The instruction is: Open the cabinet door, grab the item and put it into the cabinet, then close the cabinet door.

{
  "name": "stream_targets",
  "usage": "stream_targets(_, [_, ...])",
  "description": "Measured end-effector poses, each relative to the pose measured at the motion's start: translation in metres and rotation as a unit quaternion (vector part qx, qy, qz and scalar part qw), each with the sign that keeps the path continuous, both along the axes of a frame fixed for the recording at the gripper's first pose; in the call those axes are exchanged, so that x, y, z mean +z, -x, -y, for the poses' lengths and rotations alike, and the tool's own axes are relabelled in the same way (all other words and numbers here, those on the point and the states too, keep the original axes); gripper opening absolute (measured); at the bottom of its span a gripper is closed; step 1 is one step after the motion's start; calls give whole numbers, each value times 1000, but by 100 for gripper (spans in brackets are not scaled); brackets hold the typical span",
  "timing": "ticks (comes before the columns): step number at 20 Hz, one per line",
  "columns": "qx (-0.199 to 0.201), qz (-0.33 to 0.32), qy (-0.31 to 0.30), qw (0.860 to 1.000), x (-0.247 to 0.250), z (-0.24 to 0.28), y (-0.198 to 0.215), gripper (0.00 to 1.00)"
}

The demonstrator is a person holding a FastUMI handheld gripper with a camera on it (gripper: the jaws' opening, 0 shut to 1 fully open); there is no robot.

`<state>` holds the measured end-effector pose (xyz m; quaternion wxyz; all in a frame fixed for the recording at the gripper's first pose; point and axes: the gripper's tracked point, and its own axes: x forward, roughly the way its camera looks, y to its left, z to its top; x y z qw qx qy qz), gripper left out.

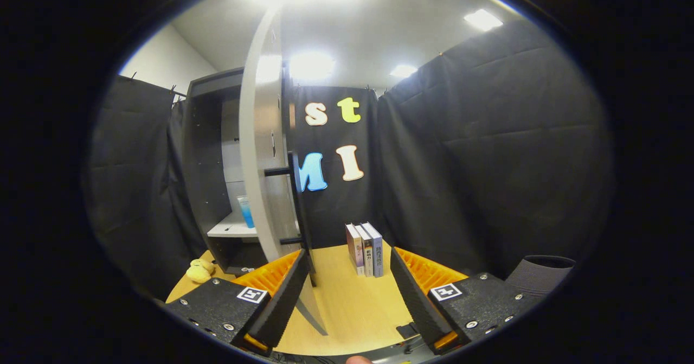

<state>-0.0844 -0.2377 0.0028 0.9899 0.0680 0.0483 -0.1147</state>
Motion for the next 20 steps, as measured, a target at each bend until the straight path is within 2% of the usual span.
stream_targets(5, [61,9,5,998,3,-1,-44,94])
stream_targets(8, [72,16,12,997,6,6,-58,93])
stream_targets(11, [97,20,3,995,3,2,-57,93])
stream_targets(15, [112,25,41,993,12,-13,-47,93])
stream_targets(20, [142,21,11,990,10,-61,-45,93])
